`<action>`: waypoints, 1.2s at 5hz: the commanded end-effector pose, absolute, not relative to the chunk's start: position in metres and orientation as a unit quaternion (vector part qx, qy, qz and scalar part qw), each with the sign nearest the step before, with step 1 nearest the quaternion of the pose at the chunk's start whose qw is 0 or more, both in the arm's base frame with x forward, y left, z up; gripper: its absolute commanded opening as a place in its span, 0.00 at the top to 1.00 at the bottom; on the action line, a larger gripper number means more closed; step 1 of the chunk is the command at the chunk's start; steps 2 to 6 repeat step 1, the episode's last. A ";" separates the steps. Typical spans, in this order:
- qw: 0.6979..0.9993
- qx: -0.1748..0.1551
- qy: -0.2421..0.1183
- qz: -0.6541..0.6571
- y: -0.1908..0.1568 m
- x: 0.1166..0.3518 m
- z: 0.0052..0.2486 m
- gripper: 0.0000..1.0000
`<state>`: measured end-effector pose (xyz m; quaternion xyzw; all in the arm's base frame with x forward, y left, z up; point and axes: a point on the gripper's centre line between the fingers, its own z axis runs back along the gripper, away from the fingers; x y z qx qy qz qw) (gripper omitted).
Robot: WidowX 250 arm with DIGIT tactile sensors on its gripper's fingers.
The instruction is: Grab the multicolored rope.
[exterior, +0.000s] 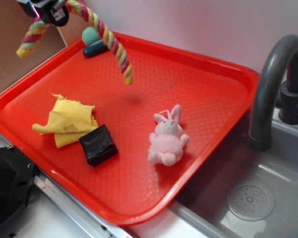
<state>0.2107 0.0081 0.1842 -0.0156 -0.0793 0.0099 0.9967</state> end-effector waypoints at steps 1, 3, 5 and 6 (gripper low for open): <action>0.984 -0.024 -0.164 -0.066 0.000 0.211 0.212 1.00; 0.984 -0.024 -0.164 -0.066 0.000 0.211 0.212 1.00; 0.984 -0.024 -0.164 -0.066 0.000 0.211 0.212 1.00; 0.984 -0.024 -0.164 -0.066 0.000 0.211 0.212 1.00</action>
